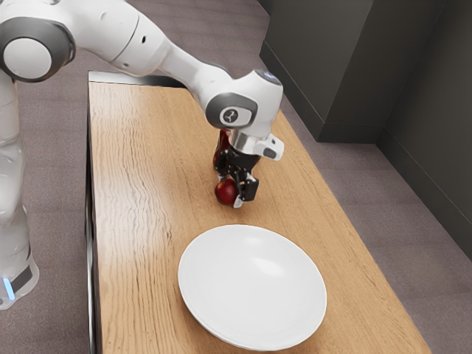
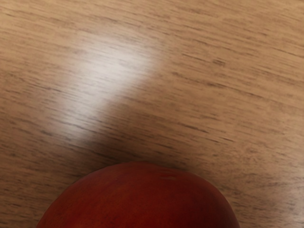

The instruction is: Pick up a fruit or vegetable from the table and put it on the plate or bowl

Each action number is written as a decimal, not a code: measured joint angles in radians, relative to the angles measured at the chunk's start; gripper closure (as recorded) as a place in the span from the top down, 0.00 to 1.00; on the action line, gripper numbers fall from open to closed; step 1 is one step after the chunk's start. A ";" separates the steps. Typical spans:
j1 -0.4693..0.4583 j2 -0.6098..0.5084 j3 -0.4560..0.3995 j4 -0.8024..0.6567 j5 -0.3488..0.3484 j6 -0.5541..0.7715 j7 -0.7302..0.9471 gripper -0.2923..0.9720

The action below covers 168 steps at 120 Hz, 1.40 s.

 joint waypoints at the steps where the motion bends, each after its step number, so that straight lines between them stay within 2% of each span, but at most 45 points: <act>1: 0.000 0.000 0.000 0.000 0.000 0.000 0.000 0.65; 15: -0.001 0.000 -0.002 0.000 -0.001 0.005 0.001 0.53; 26: 0.005 -0.005 -0.008 0.015 0.005 0.000 -0.001 0.49; 35: 0.022 -0.008 -0.026 0.104 0.032 -0.047 -0.007 0.49; 49: 0.115 -0.004 -0.123 0.270 0.101 -0.165 -0.022 0.50; 64: 0.298 0.009 -0.314 0.397 0.153 -0.288 -0.042 0.50; 74: 0.368 0.067 -0.447 0.476 0.191 -0.356 -0.063 0.50; 78: 0.351 0.105 -0.531 0.514 0.212 -0.378 -0.073 0.50; 86: 0.219 0.225 -0.724 0.619 0.282 -0.422 -0.094 0.50; 97: 0.169 0.281 -0.835 0.657 0.339 -0.465 -0.127 0.50; 111: 0.165 0.295 -0.862 0.642 0.364 -0.498 -0.166 0.50; 131: 0.169 0.308 -0.869 0.613 0.339 -0.522 -0.208 0.50; 148: 0.164 0.309 -0.866 0.613 0.324 -0.531 -0.226 0.66; 168: 0.174 0.310 -0.855 0.617 0.318 -0.536 -0.236 0.74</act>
